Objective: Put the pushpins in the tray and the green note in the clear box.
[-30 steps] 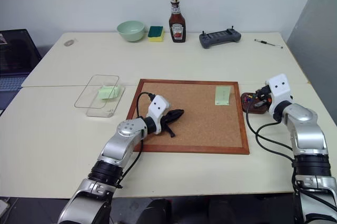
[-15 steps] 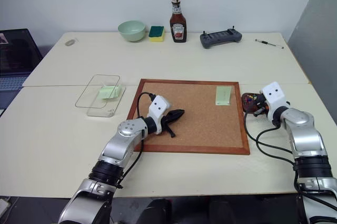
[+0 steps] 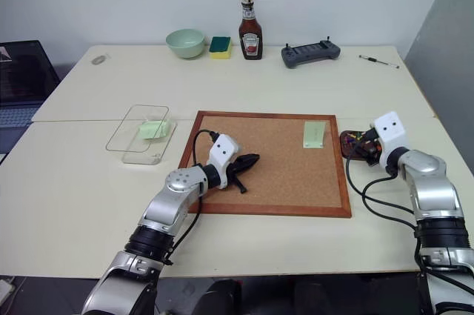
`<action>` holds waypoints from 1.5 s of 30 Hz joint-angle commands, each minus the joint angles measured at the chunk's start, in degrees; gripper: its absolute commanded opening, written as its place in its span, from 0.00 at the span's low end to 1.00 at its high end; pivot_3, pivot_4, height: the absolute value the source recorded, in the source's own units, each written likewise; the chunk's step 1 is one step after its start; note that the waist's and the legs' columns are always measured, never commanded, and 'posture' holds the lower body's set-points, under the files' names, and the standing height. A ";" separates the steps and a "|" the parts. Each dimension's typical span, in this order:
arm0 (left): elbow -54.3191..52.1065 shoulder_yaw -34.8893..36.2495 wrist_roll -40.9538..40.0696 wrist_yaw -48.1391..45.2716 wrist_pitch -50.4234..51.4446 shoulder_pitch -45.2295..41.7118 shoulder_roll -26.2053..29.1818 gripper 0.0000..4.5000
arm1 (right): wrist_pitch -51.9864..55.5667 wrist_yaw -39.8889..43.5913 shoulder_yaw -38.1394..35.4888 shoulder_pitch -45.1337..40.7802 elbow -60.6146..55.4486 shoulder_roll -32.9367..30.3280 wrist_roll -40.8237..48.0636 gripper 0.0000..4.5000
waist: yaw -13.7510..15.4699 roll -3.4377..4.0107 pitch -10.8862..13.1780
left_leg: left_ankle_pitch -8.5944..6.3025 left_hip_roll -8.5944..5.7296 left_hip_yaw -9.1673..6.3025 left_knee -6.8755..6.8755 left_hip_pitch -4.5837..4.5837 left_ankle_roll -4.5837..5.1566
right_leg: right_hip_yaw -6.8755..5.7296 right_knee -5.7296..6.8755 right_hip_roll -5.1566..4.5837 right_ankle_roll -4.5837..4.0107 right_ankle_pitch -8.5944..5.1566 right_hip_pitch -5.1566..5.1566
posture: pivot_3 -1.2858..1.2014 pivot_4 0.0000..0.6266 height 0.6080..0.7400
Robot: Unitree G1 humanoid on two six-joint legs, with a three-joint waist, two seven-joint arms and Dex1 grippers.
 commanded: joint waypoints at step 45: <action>1.00 -2.20 1.82 -0.32 2.68 3.37 1.05 0.00 | -2.13 5.14 6.88 -4.69 -0.60 9.15 2.64 0.00 | -0.26 0.03 -0.05 | 0.00 0.02 -0.04 -0.04 -0.02 0.00 | -0.03 -0.01 0.02 0.00 0.00 -0.06 | 0.52 0.24 1.00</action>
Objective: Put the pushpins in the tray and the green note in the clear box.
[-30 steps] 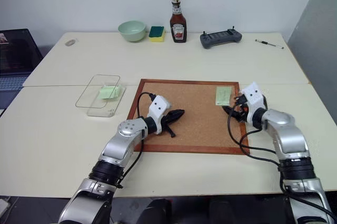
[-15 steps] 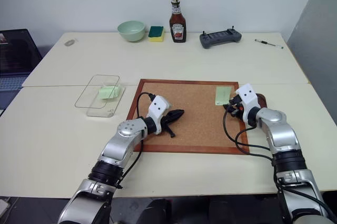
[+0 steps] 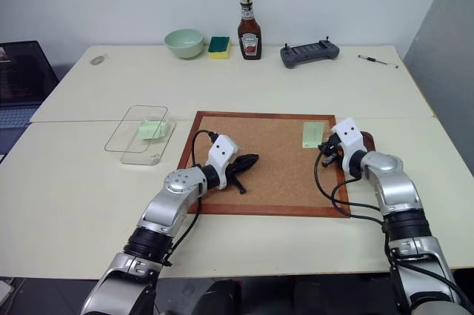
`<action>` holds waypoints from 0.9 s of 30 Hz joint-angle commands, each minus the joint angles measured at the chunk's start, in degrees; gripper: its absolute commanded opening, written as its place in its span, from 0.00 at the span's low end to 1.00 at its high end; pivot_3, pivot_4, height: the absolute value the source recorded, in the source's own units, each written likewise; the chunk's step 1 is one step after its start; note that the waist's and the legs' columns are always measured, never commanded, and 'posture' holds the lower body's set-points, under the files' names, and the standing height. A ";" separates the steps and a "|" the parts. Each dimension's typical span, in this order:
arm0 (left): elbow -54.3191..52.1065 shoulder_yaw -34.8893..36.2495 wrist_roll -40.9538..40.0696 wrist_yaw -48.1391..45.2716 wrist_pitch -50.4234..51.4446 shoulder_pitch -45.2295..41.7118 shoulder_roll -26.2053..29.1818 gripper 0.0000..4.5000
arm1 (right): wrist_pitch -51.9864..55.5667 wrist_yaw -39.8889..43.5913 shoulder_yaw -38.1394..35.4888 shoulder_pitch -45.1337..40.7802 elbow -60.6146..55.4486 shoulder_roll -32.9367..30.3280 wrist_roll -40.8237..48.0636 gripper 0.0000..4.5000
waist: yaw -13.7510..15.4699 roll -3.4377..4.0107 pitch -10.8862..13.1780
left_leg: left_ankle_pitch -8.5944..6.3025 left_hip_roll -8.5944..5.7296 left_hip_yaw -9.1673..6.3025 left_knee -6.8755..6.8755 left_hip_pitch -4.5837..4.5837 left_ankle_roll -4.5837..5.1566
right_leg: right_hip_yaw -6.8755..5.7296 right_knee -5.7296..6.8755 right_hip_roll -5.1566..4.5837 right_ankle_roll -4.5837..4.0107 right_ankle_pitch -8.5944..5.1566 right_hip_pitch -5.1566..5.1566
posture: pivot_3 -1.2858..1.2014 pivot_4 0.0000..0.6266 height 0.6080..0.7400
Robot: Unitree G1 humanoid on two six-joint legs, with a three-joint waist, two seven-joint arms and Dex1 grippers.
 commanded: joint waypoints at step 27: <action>2.17 -2.60 1.93 -0.69 2.54 2.99 0.66 0.00 | 3.76 -3.43 -11.10 1.16 -3.83 -8.83 4.13 0.00 | -0.05 0.00 0.00 | 0.00 -0.01 0.00 -0.02 0.00 0.00 | 0.00 -0.05 0.00 0.00 0.00 0.03 | 0.52 0.24 1.00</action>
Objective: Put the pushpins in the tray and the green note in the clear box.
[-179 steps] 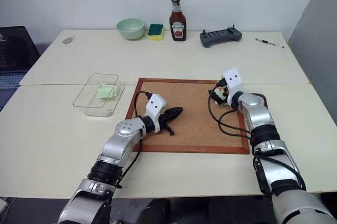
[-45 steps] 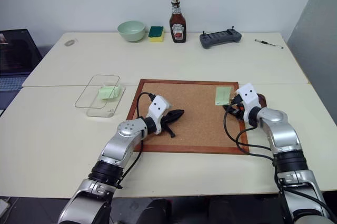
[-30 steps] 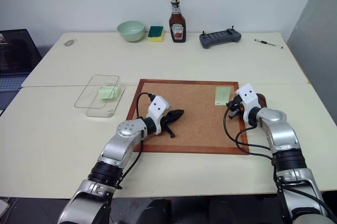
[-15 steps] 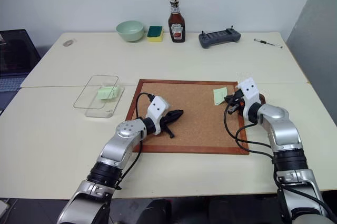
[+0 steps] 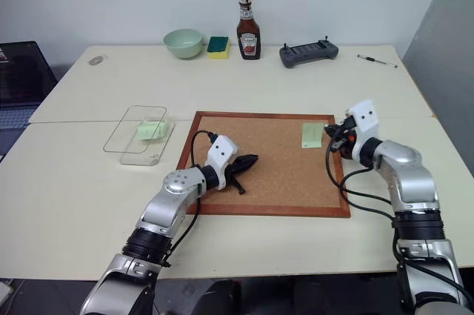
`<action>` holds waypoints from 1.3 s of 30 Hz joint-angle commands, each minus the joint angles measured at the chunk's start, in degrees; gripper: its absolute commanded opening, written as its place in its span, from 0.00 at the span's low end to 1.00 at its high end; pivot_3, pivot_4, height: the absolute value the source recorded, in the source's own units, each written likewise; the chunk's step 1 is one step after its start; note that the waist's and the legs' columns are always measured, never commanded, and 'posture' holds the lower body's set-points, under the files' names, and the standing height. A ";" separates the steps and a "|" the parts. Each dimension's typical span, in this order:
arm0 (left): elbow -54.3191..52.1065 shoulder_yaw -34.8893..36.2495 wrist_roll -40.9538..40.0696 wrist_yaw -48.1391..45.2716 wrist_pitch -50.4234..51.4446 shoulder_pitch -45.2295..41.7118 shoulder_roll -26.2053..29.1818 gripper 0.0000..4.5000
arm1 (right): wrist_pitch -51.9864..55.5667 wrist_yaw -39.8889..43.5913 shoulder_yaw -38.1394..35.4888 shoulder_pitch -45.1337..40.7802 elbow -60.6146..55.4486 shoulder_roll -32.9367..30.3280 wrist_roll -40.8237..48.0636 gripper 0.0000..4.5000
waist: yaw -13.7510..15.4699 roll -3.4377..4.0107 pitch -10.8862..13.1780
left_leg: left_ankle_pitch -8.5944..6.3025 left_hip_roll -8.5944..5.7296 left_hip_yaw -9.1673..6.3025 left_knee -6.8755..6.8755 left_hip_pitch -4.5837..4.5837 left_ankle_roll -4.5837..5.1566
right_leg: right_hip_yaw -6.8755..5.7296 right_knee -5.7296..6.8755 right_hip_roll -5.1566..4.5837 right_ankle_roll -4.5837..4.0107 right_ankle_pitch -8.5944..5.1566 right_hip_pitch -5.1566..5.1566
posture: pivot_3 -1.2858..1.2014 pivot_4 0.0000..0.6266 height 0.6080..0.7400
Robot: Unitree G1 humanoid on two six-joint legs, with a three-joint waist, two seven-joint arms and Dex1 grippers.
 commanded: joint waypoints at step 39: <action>3.33 -2.42 1.75 -0.43 2.16 2.18 0.07 0.00 | 1.69 3.90 -0.71 1.21 -0.50 -6.98 -0.90 0.69 | 0.00 0.06 -0.03 | 0.00 0.00 0.08 -0.02 0.02 0.00 | 0.05 -0.04 0.00 0.00 0.00 0.02 | 0.52 0.24 1.00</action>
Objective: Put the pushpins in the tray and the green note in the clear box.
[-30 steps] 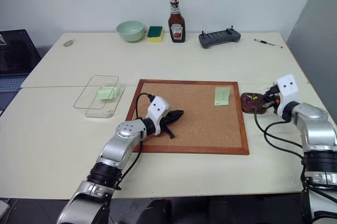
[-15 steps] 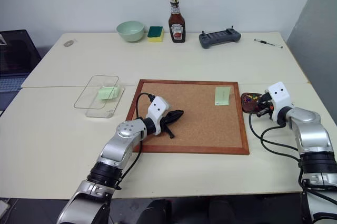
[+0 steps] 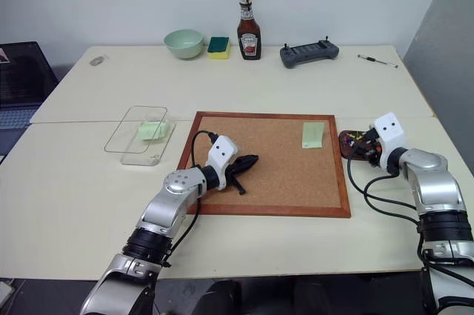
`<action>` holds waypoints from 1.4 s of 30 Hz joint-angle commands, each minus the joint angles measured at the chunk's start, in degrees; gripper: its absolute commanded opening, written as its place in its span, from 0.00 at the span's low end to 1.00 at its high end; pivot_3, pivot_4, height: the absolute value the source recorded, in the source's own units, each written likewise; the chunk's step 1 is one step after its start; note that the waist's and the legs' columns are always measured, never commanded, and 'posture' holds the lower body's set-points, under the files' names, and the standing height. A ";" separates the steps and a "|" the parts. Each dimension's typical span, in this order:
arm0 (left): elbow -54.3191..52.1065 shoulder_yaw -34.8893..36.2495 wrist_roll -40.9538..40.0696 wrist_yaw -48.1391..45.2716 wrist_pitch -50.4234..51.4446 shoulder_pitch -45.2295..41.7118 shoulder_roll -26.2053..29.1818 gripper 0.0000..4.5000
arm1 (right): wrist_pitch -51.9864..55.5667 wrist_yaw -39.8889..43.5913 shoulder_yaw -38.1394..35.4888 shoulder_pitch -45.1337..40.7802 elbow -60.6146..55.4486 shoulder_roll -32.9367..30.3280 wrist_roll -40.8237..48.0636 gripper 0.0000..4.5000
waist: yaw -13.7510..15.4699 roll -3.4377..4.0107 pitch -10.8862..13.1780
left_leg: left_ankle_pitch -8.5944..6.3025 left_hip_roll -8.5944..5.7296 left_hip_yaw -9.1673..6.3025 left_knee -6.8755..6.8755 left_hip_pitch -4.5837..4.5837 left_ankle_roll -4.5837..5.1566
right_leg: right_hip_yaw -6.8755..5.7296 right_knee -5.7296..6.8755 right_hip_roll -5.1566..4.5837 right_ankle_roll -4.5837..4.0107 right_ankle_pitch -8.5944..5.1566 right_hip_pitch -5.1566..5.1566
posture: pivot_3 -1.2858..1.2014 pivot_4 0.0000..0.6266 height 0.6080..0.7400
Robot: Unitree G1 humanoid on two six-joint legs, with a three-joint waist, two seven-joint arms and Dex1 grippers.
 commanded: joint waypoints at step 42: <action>1.61 -2.21 1.71 0.07 2.98 3.27 0.58 0.00 | -8.53 3.71 8.09 -8.86 7.49 14.87 -0.15 0.12 | -0.10 0.02 -0.05 | 0.00 0.01 -0.10 0.00 0.01 0.00 | -0.07 0.01 0.02 0.00 0.00 0.01 | 0.52 0.24 1.00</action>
